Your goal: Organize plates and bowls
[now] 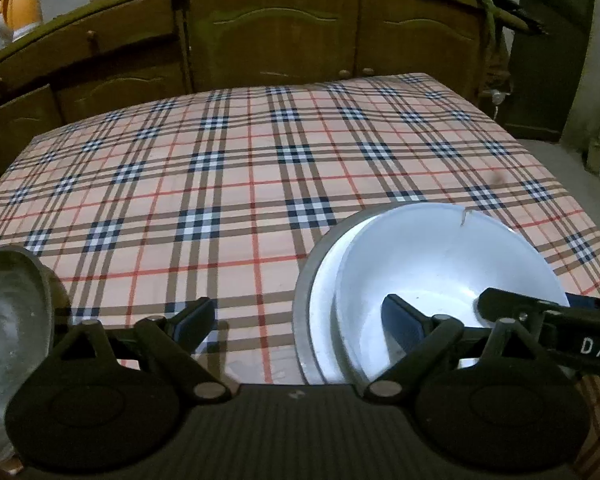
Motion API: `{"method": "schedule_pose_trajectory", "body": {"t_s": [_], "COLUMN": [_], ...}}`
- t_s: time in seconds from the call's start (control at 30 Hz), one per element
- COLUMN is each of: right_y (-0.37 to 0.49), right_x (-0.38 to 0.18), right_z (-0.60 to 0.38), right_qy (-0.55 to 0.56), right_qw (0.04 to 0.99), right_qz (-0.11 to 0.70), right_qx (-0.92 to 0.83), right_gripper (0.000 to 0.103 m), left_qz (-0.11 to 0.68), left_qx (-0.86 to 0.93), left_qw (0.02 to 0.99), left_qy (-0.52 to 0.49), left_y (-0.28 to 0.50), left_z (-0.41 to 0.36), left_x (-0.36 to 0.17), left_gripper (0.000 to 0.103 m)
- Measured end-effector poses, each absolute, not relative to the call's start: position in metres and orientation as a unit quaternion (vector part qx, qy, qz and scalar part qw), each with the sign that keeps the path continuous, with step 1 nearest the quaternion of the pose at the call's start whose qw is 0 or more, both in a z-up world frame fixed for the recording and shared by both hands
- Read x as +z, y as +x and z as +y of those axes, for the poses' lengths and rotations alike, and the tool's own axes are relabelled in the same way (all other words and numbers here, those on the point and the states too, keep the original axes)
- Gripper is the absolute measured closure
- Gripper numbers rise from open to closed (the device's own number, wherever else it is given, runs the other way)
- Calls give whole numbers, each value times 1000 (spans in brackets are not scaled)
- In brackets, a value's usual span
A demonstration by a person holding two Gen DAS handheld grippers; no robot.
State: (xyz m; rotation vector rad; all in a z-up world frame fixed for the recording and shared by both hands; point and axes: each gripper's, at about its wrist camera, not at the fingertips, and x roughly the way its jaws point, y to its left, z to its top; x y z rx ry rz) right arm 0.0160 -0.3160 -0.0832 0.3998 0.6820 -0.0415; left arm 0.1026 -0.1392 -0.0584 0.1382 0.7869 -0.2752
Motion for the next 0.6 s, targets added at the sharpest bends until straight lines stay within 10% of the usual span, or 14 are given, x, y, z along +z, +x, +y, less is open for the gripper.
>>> {"method": "schedule_pose_trajectory", "body": {"t_s": [0.2, 0.37, 0.6], "right_y": [21, 25, 23], "right_x": [-87, -89, -87], "right_z": [-315, -317, -315], "right_qy": [212, 250, 260], "right_qw": [917, 904, 901], "right_qz": [339, 345, 347], "right_qx": [-3, 26, 17], "right_gripper": [20, 44, 47], "left_qz": [386, 384, 392], "left_qx": [-156, -207, -203], "left_qw": [908, 899, 897], "left_qy": [54, 29, 15], "left_y": [107, 108, 107], "left_z": [-140, -142, -144], "left_x": [-62, -62, -60], "left_gripper": [11, 41, 48]}}
